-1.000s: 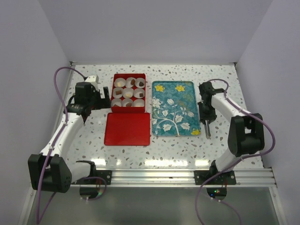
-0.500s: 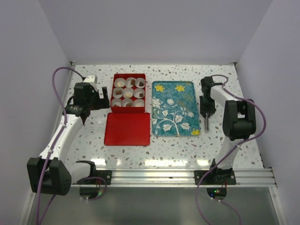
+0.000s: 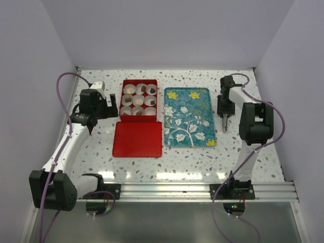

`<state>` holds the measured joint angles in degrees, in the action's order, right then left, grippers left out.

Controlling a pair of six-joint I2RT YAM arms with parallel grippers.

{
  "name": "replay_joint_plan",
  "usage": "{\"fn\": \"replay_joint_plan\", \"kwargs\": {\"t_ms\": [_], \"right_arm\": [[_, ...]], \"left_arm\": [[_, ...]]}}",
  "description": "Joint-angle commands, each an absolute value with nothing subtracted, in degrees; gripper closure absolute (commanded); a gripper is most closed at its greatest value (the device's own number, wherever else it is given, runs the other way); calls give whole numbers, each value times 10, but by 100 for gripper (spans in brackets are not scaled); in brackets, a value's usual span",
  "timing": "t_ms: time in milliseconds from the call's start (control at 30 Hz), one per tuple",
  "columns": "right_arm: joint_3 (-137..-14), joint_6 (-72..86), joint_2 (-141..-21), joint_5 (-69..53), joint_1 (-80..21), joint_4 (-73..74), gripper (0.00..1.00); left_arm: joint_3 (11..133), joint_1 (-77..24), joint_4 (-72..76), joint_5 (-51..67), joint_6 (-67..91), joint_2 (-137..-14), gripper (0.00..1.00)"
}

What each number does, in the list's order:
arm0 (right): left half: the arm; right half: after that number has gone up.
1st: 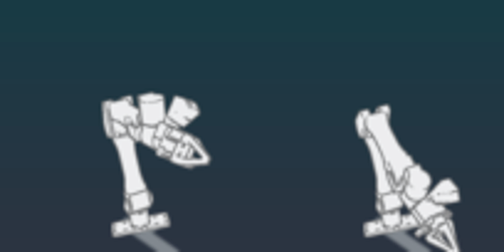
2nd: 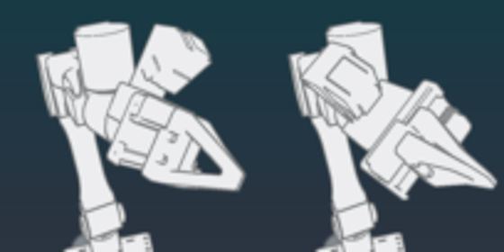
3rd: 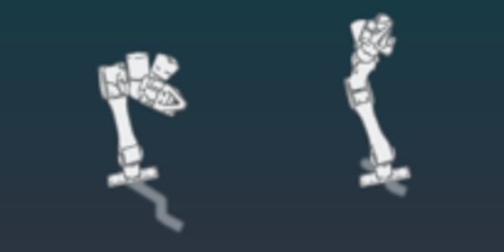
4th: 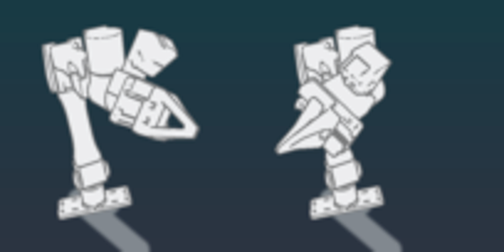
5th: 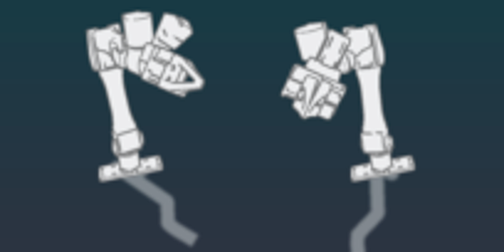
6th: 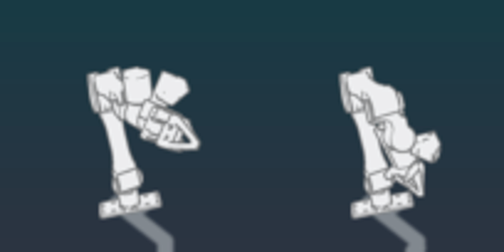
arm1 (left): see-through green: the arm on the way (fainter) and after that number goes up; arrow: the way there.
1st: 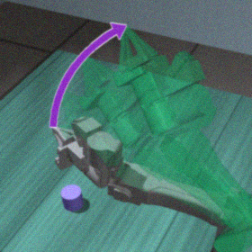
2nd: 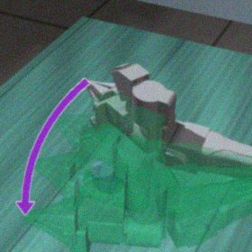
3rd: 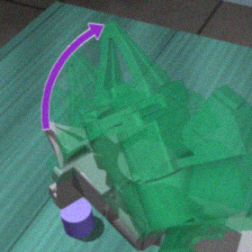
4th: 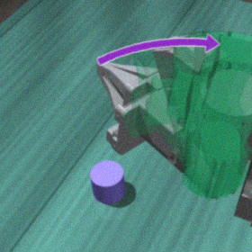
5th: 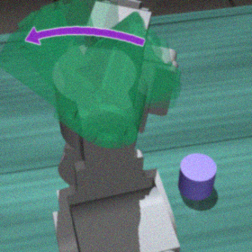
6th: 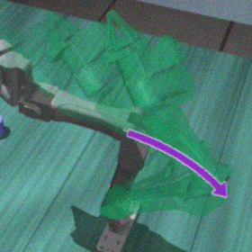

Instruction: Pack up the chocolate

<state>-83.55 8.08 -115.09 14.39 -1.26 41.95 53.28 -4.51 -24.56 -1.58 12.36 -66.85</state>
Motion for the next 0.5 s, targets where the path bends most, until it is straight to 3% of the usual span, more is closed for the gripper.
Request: {"fn": "replay_joint_plan", "kwargs": {"t_ms": [0, 467], "right_arm": [[-863, 72, -1166, 159, -8, 387, 54], [-876, 66, -1176, 144, -2, 360, 34]], "left_arm": [[558, -40, -242, -21, 112, -655, 0], [562, -40, -250, -27, 112, -650, 0]]}}
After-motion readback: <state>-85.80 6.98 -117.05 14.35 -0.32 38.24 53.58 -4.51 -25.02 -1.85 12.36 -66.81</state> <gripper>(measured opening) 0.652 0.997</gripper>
